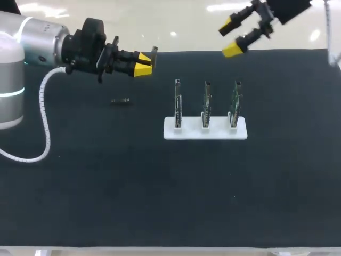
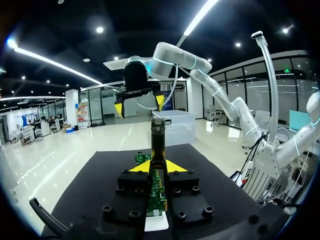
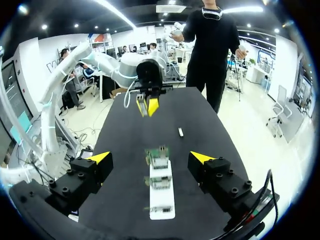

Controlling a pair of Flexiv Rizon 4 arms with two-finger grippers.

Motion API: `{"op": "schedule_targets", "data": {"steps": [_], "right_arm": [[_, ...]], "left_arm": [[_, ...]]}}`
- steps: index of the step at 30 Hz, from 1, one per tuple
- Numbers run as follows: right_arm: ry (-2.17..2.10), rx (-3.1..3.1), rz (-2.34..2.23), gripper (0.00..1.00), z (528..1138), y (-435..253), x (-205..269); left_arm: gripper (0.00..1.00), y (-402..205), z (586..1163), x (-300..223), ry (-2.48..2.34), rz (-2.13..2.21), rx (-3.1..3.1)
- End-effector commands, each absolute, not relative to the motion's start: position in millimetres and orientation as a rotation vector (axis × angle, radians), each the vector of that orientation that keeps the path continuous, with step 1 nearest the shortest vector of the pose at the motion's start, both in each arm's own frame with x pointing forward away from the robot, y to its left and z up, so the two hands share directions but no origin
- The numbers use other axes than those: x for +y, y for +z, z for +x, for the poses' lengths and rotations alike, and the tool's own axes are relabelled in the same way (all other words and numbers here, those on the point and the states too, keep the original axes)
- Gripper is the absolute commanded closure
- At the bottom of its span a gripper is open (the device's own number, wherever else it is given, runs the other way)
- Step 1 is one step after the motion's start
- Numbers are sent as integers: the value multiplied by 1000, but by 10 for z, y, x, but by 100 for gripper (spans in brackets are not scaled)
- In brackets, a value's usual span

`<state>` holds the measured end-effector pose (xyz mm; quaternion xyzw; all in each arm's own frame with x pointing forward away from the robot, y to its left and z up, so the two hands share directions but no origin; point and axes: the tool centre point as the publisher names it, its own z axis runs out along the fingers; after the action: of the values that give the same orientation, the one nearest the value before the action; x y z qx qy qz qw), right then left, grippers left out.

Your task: Pick up the optical module with the left hand, and insert it into the network port with the right hand.

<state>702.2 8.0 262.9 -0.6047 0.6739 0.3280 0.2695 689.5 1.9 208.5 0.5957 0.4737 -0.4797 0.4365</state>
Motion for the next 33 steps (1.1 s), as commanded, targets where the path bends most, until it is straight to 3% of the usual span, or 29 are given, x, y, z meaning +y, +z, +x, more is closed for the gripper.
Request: {"op": "schedule_targets", "data": {"steps": [1, 13, 33], "right_arm": [[834, 1842, -1652, 0, 7074, 2687, 450], [729, 1817, -1632, 0, 7010, 2749, 1073], [713, 1799, -1574, 0, 6798, 2611, 1282]], "left_arm": [[100, 2080, 6886, 14, -1189, 1479, 1179], [100, 2080, 6886, 14, -1189, 1479, 1179], [100, 2080, 6886, 14, -1189, 1479, 1179]]}}
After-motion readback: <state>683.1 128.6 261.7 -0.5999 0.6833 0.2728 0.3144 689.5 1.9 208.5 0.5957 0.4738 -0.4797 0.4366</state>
